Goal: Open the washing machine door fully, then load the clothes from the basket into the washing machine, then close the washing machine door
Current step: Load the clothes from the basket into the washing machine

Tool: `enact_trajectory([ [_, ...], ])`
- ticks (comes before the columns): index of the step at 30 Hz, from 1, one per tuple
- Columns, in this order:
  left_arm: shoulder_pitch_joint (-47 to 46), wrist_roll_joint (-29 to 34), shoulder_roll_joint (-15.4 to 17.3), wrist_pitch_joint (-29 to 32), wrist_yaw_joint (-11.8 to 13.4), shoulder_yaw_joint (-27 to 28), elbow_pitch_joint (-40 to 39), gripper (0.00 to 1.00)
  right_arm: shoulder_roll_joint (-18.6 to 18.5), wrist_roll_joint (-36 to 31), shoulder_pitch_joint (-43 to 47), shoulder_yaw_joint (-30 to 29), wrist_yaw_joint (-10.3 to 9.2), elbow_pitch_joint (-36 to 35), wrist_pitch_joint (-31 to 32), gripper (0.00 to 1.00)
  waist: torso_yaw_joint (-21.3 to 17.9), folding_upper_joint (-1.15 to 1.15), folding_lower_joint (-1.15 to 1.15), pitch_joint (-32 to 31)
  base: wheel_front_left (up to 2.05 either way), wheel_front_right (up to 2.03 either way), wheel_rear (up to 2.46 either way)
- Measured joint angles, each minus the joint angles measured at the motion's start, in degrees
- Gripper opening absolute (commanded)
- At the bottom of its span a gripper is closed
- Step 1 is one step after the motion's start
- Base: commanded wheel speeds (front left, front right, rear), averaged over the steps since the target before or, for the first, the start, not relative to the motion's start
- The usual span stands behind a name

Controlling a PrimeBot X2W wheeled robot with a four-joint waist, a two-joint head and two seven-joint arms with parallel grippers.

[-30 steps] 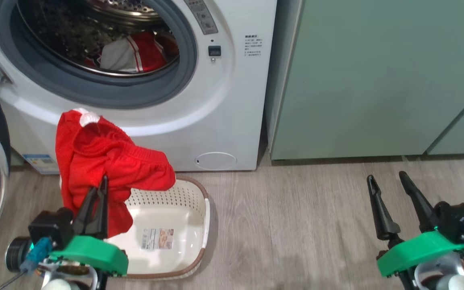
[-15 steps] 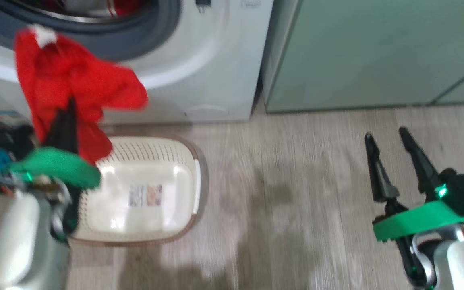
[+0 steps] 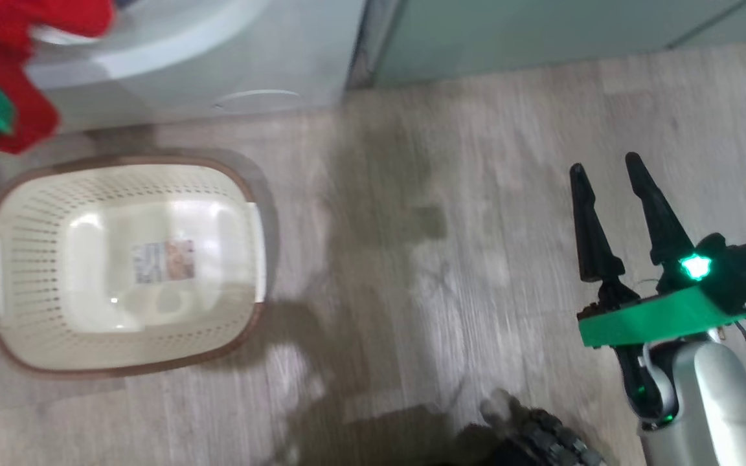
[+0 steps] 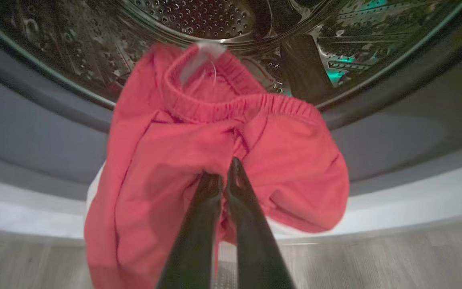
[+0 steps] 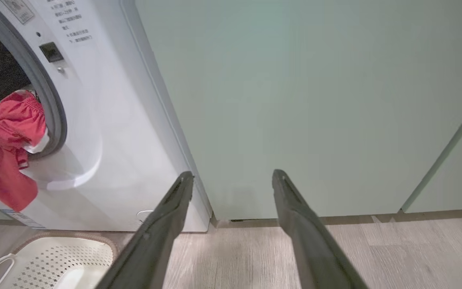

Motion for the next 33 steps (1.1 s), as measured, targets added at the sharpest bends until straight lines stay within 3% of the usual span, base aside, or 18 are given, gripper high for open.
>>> enact_trajectory([
  [12, -17.6, -1.1, 11.8, 19.9, -0.5, 0.7, 4.6, 0.0, 0.0, 4.9, -4.3, 4.0, 0.0, 4.3, -3.2, 1.0, -7.2, 0.0, 0.0, 6.8, 0.0, 0.0, 0.0],
  [20, -23.4, 0.3, 17.5, 23.6, 1.5, 1.3, 3.6, 0.0, 0.0, 7.3, -5.7, 5.7, 0.0, 4.0, -3.4, 1.0, -11.3, 0.0, 0.0, 11.3, 0.0, 0.0, 0.0],
  [25, -26.6, 1.2, 18.5, 19.4, 2.6, 1.8, 2.4, 0.0, 0.0, 7.9, -6.4, 6.3, 0.0, 2.7, -3.4, 1.0, -13.1, 0.0, -0.01, 13.7, 0.0, 0.0, 0.0],
  [33, -32.6, 2.7, 17.7, -0.3, 2.0, 3.5, 2.7, 0.0, 0.0, 8.3, -7.6, 7.2, 0.0, 2.1, -3.4, 1.0, -14.0, 0.0, 0.0, 16.1, 0.0, 0.0, 0.0],
])
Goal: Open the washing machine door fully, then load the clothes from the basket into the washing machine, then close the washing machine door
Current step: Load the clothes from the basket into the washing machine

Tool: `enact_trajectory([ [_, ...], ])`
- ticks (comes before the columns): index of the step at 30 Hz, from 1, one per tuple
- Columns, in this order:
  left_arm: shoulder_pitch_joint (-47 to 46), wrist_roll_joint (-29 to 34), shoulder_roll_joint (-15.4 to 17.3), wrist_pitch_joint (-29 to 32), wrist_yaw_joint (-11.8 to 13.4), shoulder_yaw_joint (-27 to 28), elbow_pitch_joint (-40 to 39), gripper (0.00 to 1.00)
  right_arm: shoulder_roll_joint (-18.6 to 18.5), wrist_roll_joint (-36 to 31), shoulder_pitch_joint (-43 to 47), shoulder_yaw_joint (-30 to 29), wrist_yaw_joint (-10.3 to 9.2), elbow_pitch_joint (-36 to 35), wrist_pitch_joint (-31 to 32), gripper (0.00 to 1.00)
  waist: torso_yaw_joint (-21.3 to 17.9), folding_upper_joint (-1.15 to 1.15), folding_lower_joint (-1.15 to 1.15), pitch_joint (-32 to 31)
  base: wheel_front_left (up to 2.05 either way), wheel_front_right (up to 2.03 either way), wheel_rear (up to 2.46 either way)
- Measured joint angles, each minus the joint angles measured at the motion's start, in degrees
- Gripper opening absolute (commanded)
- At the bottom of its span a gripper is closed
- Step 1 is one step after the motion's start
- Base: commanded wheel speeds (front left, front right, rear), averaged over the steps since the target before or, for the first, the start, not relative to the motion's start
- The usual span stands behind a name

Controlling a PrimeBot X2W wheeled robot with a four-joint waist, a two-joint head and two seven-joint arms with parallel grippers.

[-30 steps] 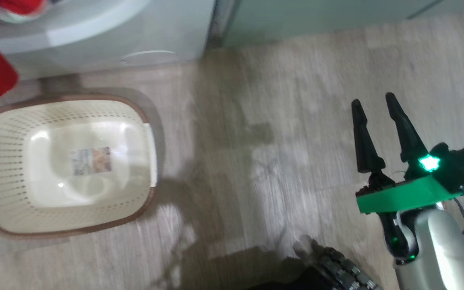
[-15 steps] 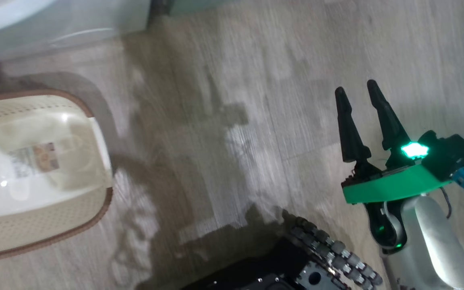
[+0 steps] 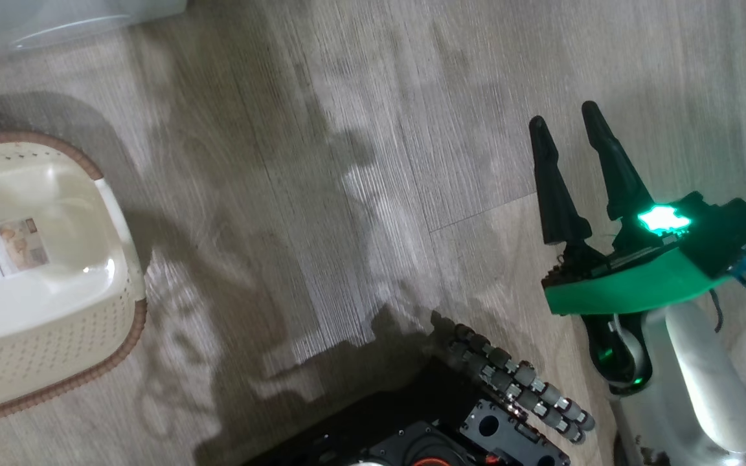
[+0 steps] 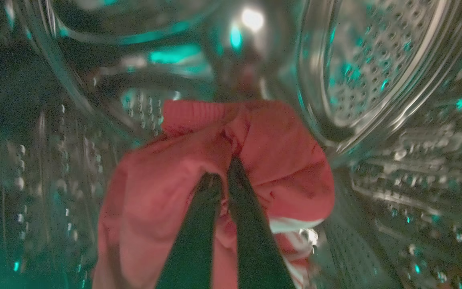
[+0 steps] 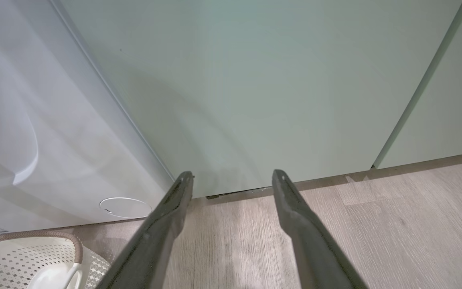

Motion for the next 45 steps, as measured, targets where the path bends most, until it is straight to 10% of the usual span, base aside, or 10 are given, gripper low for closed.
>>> enact_trajectory([
  [14, -0.6, 1.4, -0.7, -10.5, -4.9, -3.7, 14.4, 0.0, 0.0, 0.5, -0.5, -0.3, 0.0, -0.6, 0.0, 1.0, 1.4, 0.0, 0.0, 0.8, 0.0, 0.0, 0.0],
  [16, -0.6, 1.3, -1.0, -10.5, -5.0, -4.4, 15.3, 1.0, 0.0, 0.4, -0.5, -0.4, 0.0, -0.6, 0.0, 1.0, 1.7, 0.0, -0.01, 0.7, 0.0, 0.0, 0.0],
  [32, 12.4, 1.4, -8.8, -19.6, -2.4, -8.2, 9.6, 1.0, 0.0, -2.9, -0.2, -3.1, 0.0, 0.0, 0.0, 1.0, 6.1, 0.0, -0.01, -5.5, 0.0, 0.0, 0.0],
  [45, 47.6, 0.8, -18.3, -23.1, 7.0, -6.4, -24.6, 1.0, 0.0, -7.5, 3.3, -6.0, 0.0, 1.5, 0.5, 1.0, 13.2, 0.01, -0.01, -16.6, 0.0, 0.0, 0.0],
])
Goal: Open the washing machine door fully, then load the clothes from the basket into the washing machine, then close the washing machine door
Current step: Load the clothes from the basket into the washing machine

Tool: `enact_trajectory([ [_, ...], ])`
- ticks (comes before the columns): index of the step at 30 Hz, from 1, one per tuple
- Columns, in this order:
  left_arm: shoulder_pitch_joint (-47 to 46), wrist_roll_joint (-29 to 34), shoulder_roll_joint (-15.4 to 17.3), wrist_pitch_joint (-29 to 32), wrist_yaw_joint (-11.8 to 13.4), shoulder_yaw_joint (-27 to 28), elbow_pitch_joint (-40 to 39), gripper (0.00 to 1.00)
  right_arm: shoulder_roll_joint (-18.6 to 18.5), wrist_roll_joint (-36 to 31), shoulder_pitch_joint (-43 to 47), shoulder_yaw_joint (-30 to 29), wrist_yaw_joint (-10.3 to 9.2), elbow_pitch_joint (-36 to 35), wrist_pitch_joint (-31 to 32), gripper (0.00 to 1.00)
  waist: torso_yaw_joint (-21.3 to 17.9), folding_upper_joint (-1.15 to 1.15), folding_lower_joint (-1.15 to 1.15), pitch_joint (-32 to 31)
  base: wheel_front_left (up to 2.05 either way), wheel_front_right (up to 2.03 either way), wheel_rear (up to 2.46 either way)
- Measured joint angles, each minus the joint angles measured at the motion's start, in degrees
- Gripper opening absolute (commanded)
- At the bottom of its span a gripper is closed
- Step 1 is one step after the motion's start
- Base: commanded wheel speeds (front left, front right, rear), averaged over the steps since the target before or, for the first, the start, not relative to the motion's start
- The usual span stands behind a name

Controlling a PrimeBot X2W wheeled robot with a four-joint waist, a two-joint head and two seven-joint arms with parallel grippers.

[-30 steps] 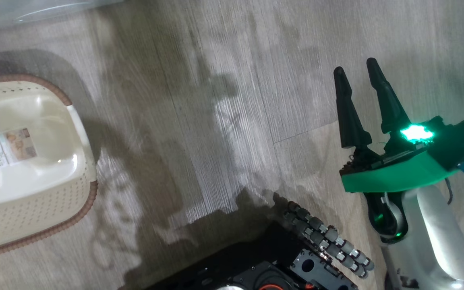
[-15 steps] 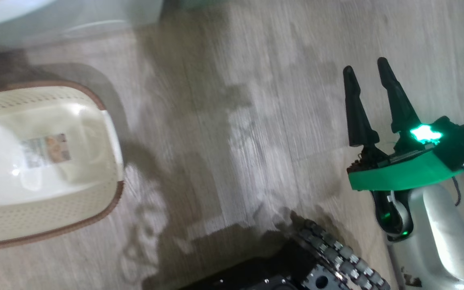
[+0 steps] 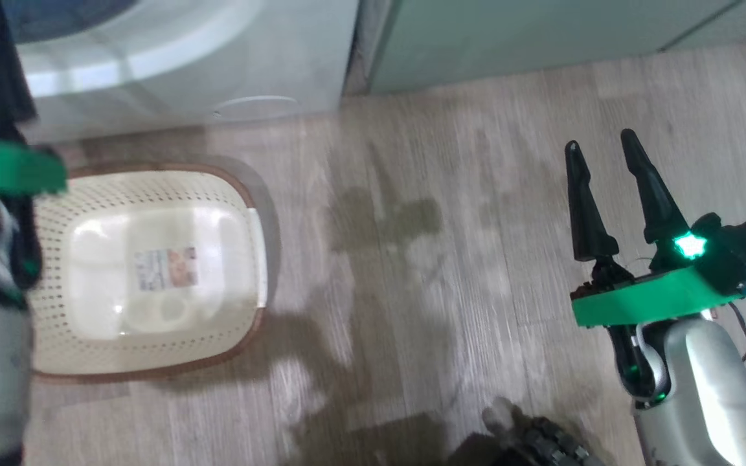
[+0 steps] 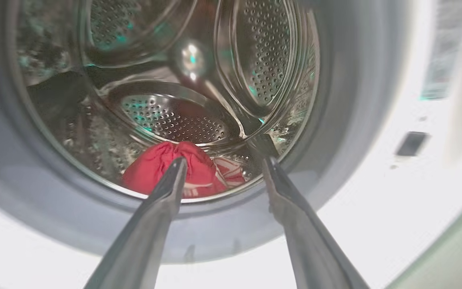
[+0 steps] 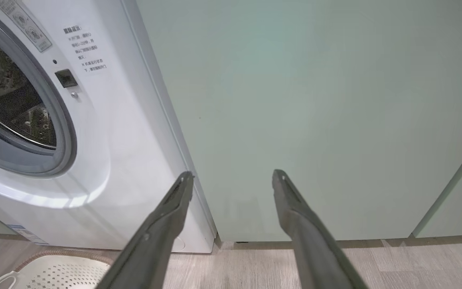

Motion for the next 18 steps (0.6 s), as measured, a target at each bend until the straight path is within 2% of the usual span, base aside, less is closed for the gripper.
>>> enact_trajectory([
  [5, 10.4, 0.9, -2.8, 0.0, 2.2, 0.7, -9.1, 1.0, 0.0, -0.9, 1.8, -1.1, 0.0, -0.1, 1.6, 1.0, 2.3, 0.0, 0.0, -3.7, 0.0, 0.0, 0.0],
  [8, 14.8, 1.7, -4.9, 0.0, 2.4, 1.1, -13.0, 1.0, 0.0, -1.4, 2.4, -1.4, 0.0, -0.1, 2.5, 1.0, 3.5, 0.0, 0.0, -5.9, 0.0, 0.0, 0.0],
  [18, 26.0, 6.5, -9.9, 0.0, 1.1, 0.7, -14.2, 1.0, 0.0, -3.2, 7.1, -3.2, 0.0, 0.0, 5.8, 1.0, 6.8, 0.0, 0.0, -14.6, 0.0, 0.0, 0.0],
])
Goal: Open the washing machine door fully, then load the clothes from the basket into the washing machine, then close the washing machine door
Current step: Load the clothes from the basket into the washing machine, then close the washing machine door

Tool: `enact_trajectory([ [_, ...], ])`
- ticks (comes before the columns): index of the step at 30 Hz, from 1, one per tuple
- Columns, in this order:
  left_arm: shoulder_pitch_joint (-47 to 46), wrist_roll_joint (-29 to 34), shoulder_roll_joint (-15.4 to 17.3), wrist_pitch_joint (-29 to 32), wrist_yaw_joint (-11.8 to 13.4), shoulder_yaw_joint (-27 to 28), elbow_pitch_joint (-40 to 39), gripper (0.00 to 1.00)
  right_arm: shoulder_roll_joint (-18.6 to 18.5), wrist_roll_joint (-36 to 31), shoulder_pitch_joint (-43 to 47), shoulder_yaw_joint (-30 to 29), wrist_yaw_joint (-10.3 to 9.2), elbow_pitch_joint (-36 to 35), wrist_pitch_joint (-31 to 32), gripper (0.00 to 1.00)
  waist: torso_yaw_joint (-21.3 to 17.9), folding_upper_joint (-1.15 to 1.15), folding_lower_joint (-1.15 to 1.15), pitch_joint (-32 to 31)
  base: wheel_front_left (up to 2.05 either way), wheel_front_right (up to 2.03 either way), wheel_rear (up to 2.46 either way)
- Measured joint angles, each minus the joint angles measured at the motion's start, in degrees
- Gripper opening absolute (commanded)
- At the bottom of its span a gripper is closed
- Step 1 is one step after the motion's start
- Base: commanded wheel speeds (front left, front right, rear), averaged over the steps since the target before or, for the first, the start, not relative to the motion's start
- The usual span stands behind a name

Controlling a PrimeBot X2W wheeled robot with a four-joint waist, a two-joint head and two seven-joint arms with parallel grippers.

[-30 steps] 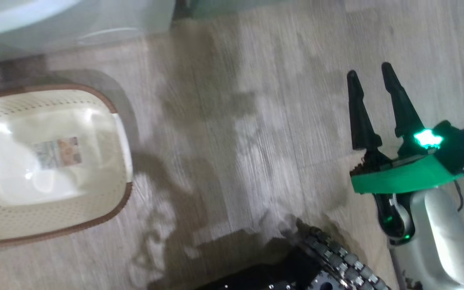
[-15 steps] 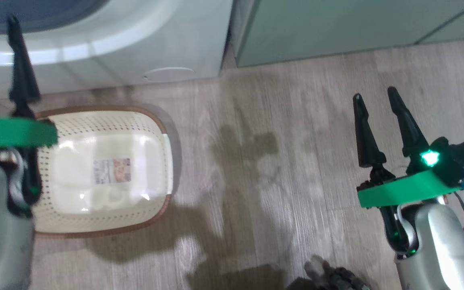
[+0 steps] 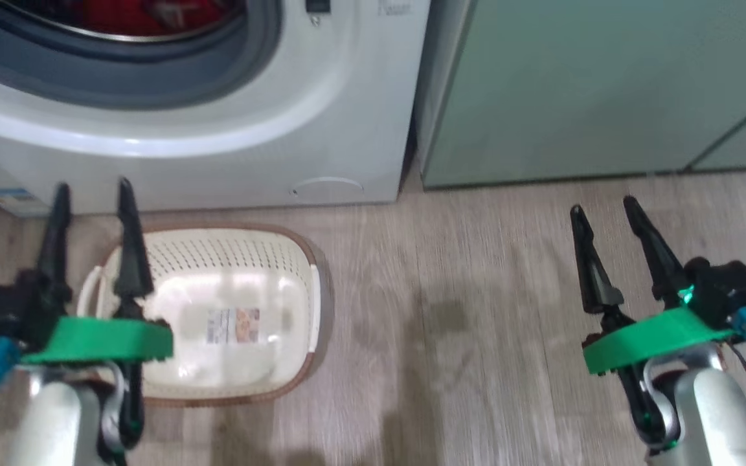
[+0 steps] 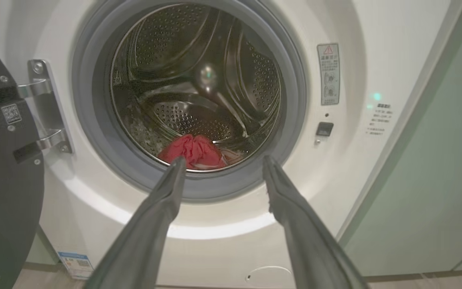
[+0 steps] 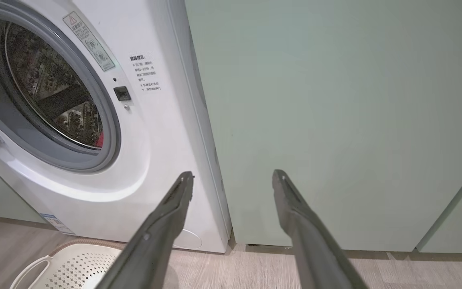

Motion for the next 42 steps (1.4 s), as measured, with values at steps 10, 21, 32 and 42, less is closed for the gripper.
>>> enact_trajectory([
  [10, 6.7, 2.8, -1.7, 0.0, -1.5, -2.1, 3.4, 1.0, 0.0, -1.0, 6.1, -1.9, 0.0, -0.8, 2.7, 1.0, 1.8, 0.0, 0.0, -8.6, 0.0, 0.0, 0.0],
  [21, 11.7, 2.8, -1.8, 0.0, -2.9, -3.4, 5.1, 1.0, 0.0, -1.5, 12.0, -3.4, 0.0, -4.2, 5.2, 1.0, 1.5, 0.0, 0.0, -15.0, 0.0, 0.0, 0.0],
  [32, 12.6, 3.0, -1.6, 1.1, -2.4, -3.8, 5.4, 1.0, 0.1, -1.5, 13.7, -3.9, 0.0, -6.3, 6.2, 1.0, 1.1, 0.0, 0.0, -15.8, 0.0, 0.0, 0.0],
  [42, 12.6, 3.3, -1.4, 1.5, -1.4, -4.1, 6.2, 1.0, 0.1, -1.5, 13.7, -3.9, 0.0, -6.6, 6.2, 1.0, 1.0, 0.0, 0.0, -15.5, 0.0, 0.0, 0.0],
])
